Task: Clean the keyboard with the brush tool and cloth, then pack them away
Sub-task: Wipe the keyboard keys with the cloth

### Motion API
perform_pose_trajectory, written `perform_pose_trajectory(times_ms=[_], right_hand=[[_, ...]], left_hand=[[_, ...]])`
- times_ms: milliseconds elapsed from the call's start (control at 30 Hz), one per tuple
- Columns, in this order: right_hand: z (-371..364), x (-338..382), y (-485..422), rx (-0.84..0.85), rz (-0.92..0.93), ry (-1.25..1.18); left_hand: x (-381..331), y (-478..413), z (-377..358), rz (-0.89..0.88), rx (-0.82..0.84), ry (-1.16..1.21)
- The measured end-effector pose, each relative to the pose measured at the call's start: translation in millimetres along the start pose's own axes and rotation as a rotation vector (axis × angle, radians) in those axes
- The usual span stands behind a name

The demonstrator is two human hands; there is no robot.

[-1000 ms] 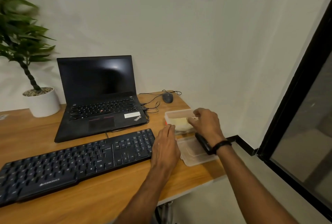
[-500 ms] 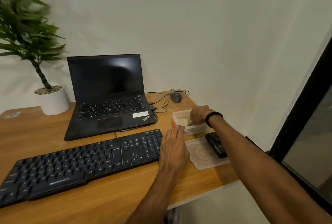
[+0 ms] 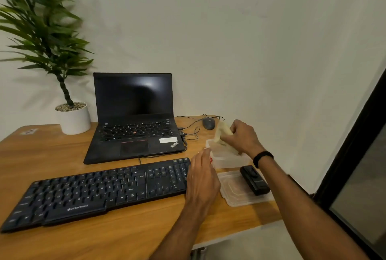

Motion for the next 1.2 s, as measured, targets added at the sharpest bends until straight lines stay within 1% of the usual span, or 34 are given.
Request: perform_pose_trajectory(times_ms=[33,100,200,267,333,400,500,600,667,700,733,767,833,867,900,967,1000,1067,1133,1200], right_hand=[[6,5,8,-0.040,-0.038,-0.142],[12,17,27,-0.029,-0.120,-0.420],[1,33,57,0.098,-0.250,-0.763],[-12,45,79,0.213,-0.340,-0.914],[-25,60,99,0.329,-0.392,-0.997],[-36,83,118,0.446,-0.401,-1.080],[-56,117,141,0.554,-0.433,-1.136],[-76,146,152,0.584,-0.443,-1.129],[-87,161,152,0.540,-0.421,-1.070],[-91,169,150,0.503,-0.381,-1.010],[-94,175,149,0.457,-0.310,-0.917],[-99,183,147,0.399,-0.200,-0.772],[-109,199,143,0.263,0.072,-0.402],[-115,210,141,0.209,0.195,-0.276],[-121,221,141,0.189,0.288,-0.226],[-137,245,141,0.193,0.420,-0.191],[-145,255,142,0.197,0.454,-0.164],[-162,272,144,0.209,0.489,-0.093],[-182,285,148,0.260,0.502,-0.014],[-200,296,155,0.322,0.530,0.022]], left_hand=[[-2,-2,6,0.048,-0.047,0.061],[-3,-5,19,0.185,-0.129,0.206],[1,-6,43,0.490,-0.224,0.493],[10,-6,63,0.619,-0.286,0.629],[21,-9,86,0.665,-0.315,0.685],[34,-12,112,0.663,-0.320,0.640],[57,-14,149,0.652,-0.307,0.575],[82,-19,184,0.620,-0.269,0.524],[100,-26,209,0.584,-0.236,0.471],[111,-30,223,0.552,-0.231,0.438],[121,-33,237,0.521,-0.222,0.408],[134,-36,253,0.505,-0.206,0.379],[162,-39,283,0.526,-0.152,0.323],[179,-40,297,0.549,-0.123,0.285],[197,-40,309,0.566,-0.084,0.230],[233,-34,330,0.592,0.034,0.113],[249,-28,338,0.607,0.105,0.068],[272,-12,349,0.640,0.263,0.001],[282,1,357,0.643,0.411,-0.037],[283,7,361,0.625,0.476,-0.034]])
Point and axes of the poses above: each hand's wrist, its own y-axis away from the middle knuckle, its own z-axis out of the back of the hand, x = y × z, the point moved 3 cm from there along -y, towards the middle knuckle, and after that the axes turned 10 degrees about -x, right-handed, at the moved point
